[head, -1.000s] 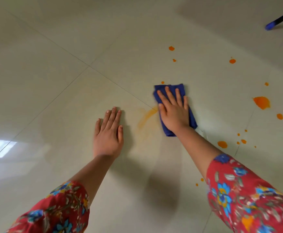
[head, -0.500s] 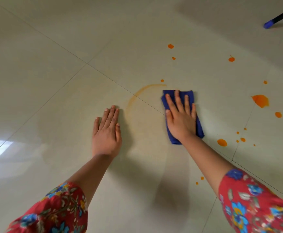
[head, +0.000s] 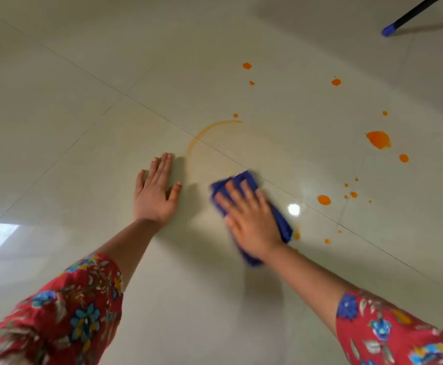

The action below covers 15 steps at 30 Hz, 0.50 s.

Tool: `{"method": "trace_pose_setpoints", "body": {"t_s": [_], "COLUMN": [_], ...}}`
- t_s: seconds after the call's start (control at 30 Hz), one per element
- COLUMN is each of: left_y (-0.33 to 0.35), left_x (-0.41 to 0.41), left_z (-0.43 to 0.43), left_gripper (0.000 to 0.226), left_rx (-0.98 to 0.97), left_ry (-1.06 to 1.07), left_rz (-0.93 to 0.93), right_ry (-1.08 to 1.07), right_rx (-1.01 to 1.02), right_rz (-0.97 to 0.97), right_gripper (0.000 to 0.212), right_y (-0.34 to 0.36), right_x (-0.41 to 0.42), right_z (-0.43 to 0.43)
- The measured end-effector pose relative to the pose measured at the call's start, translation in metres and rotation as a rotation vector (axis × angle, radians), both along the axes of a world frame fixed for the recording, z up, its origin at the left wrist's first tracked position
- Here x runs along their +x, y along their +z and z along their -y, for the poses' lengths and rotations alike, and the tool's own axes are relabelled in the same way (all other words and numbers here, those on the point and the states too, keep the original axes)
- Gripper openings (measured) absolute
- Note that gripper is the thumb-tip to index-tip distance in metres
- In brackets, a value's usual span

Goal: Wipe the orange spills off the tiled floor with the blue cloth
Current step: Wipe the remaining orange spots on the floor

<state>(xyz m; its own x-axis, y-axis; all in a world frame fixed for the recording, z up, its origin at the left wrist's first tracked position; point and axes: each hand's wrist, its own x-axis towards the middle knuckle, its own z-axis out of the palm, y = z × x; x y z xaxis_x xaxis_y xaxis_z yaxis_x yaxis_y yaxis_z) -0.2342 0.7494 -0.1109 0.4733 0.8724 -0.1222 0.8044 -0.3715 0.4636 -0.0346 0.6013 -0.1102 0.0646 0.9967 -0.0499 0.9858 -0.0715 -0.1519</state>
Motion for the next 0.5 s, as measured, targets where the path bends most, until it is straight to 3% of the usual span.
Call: {"method": "trace_pose_setpoints", "body": {"t_s": [0.07,0.1,0.2,0.37,0.4,0.5], "left_y": [0.008,0.011,0.026,0.038,0.043,0.057], "left_x": [-0.002,-0.004,0.002,0.029,0.035,0.041], "left_z": [0.006,0.012,0.052,0.107,0.113,0.119], "left_gripper": [0.068,0.068,0.066,0.071,0.069,0.062], "left_rx": [-0.023,-0.016,0.036,-0.107,-0.123,-0.077], "left_ry": [-0.083,-0.133,-0.331,-0.549,-0.551,-0.574], "left_rz": [0.008,0.0,-0.048,-0.215,-0.263,-0.419], "right_ry": [0.291,0.329,0.248,-0.279,-0.301,-0.066], "right_rx": [-0.037,-0.063,-0.057,-0.043,-0.019,-0.078], "right_rz": [-0.016,-0.037,0.005,-0.034,-0.037,-0.035], "right_gripper": [0.05,0.05,0.049,0.05,0.05,0.051], "right_y": [0.002,0.004,0.007,0.008,0.008,0.008], "right_x": [-0.016,-0.014,0.032,0.066,0.056,0.017], "right_z": [0.067,0.096,0.134,0.073,0.079,0.155]}}
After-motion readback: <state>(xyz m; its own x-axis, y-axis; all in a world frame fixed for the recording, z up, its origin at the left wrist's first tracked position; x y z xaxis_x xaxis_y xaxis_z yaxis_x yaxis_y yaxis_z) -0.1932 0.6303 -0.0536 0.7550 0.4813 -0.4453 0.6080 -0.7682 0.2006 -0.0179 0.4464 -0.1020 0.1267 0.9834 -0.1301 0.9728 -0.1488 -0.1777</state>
